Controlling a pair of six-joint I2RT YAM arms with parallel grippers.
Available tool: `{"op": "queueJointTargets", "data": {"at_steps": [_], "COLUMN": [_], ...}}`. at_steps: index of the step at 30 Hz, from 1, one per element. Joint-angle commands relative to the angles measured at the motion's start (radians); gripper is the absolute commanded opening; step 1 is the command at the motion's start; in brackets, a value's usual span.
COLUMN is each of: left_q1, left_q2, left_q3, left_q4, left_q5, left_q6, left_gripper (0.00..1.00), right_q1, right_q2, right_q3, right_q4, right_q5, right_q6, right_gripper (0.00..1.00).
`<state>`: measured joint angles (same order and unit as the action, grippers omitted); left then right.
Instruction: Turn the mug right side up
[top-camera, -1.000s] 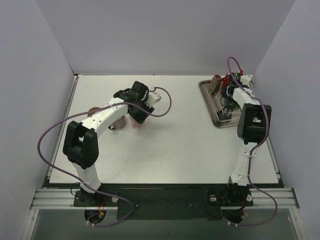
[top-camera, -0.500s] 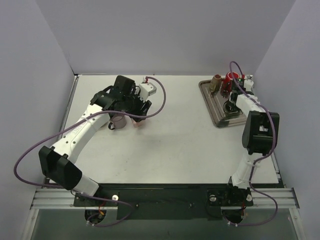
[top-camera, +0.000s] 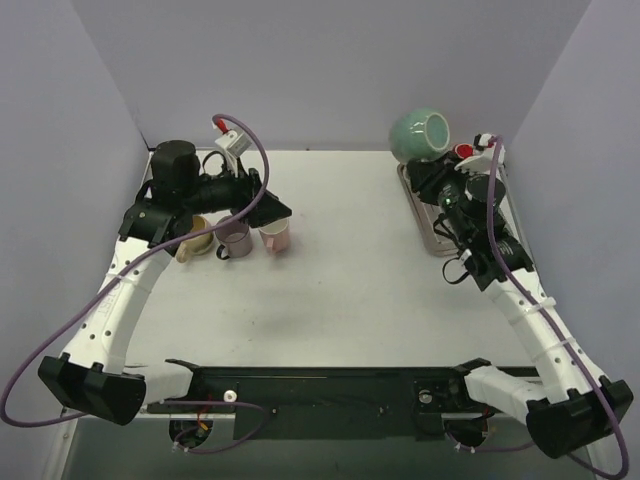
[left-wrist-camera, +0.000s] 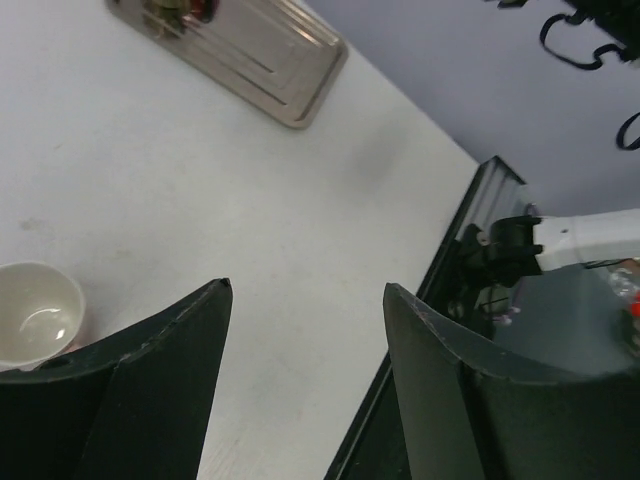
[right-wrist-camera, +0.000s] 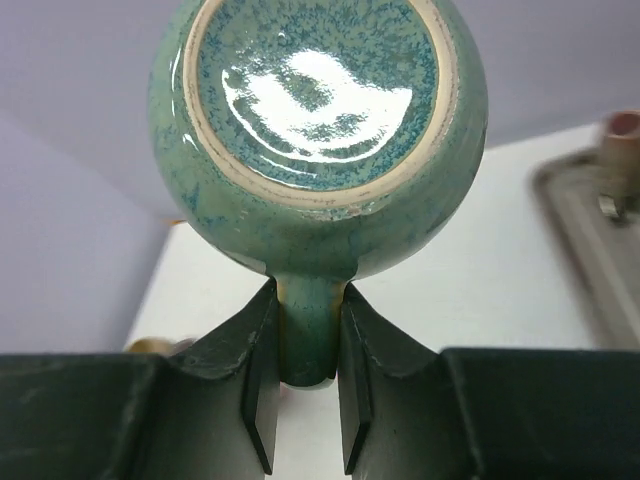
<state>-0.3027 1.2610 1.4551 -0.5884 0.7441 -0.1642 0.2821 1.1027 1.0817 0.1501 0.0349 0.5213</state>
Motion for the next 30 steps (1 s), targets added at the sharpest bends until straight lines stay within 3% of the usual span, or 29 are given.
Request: {"op": "queueJointTargets", "data": {"at_steps": [1, 9, 15, 21, 22, 24, 26, 27, 28, 29, 30], "left_q1": [0.02, 0.028, 0.03, 0.033, 0.033, 0.034, 0.048, 0.05, 0.06, 0.065, 0.063], "left_q2": [-0.04, -0.107, -0.1, -0.078, -0.071, -0.068, -0.072, -0.077, -0.089, -0.094, -0.106], "left_q3": [-0.085, -0.174, -0.177, -0.17, -0.171, -0.176, -0.176, -0.173, -0.161, -0.148, -0.106], "left_q4": [0.333, 0.702, 0.699, 0.662, 0.659, 0.661, 0.626, 0.602, 0.508, 0.437, 0.285], "left_q5": [0.225, 0.232, 0.202, 0.161, 0.159, 0.155, 0.134, 0.12, 0.094, 0.024, -0.036], "left_q6": [-0.308, -0.561, -0.575, -0.554, -0.555, -0.567, -0.551, -0.534, -0.461, -0.41, -0.247], "left_gripper": [0.73, 0.76, 0.76, 0.74, 0.69, 0.23, 0.0, 0.0, 0.0, 0.0, 0.0], "right_q1": [0.182, 0.437, 0.512, 0.551, 0.555, 0.555, 0.555, 0.552, 0.554, 0.551, 0.551], "right_q2": [-0.087, -0.032, 0.057, 0.172, 0.178, 0.198, 0.212, 0.213, 0.21, 0.201, 0.194], "right_q3": [-0.022, -0.009, 0.014, 0.058, 0.06, 0.061, 0.058, 0.061, 0.061, 0.066, 0.073], "right_q4": [0.351, 0.537, 0.608, 0.666, 0.667, 0.652, 0.614, 0.553, 0.475, 0.433, 0.305], "right_q5": [-0.122, -0.148, -0.171, -0.299, -0.303, -0.308, -0.3, -0.29, -0.28, -0.25, -0.225], "right_q6": [0.091, 0.195, 0.243, 0.292, 0.298, 0.304, 0.292, 0.278, 0.238, 0.214, 0.139], "right_gripper": [0.0, 0.0, 0.0, 0.0, 0.0, 0.0, 0.0, 0.03, 0.14, 0.34, 0.44]}}
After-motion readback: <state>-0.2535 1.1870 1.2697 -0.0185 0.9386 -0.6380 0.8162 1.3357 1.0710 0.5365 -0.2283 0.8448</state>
